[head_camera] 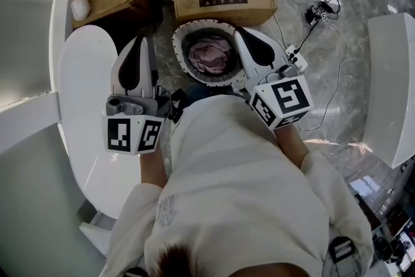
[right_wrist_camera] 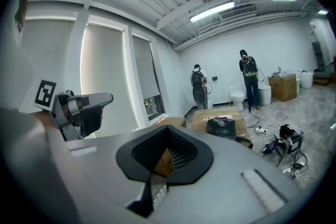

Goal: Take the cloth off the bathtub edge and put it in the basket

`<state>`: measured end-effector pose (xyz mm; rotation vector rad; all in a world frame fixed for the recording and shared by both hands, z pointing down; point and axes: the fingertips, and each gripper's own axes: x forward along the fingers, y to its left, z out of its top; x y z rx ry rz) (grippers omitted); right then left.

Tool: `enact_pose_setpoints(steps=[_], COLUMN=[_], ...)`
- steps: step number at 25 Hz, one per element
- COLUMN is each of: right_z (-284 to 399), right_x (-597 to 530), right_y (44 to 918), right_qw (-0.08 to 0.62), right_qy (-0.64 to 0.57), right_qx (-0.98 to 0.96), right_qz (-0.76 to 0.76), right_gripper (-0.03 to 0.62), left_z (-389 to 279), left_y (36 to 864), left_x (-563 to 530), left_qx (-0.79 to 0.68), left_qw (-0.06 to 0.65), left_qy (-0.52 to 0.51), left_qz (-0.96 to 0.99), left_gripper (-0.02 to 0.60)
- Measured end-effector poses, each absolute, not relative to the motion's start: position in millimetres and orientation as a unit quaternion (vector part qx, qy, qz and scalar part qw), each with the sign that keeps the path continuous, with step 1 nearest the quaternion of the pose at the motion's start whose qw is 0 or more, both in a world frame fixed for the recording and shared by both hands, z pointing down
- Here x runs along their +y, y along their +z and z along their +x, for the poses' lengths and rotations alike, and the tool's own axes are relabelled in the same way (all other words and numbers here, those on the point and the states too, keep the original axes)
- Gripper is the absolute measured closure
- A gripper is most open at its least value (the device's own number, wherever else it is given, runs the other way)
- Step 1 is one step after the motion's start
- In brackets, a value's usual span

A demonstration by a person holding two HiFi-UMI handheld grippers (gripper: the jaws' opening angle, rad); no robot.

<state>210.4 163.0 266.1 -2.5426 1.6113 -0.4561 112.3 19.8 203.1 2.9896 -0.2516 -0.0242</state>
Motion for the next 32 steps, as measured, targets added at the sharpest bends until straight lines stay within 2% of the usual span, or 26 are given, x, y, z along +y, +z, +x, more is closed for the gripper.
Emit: enact_pose_setpoints(steps=[32], right_z=[211.4], right_x=[160.1], right_y=[268.3], right_qw=[0.049], right_qy=[-0.146], right_qx=[0.528], right_qz=[-0.835], right_gripper=[0.595], left_z=[114.0], left_y=[207.3], left_x=[15.5], left_qx=[-0.081], left_qw=[0.068], left_qy=[-0.003], left_qz=[0.994], left_gripper=[0.532])
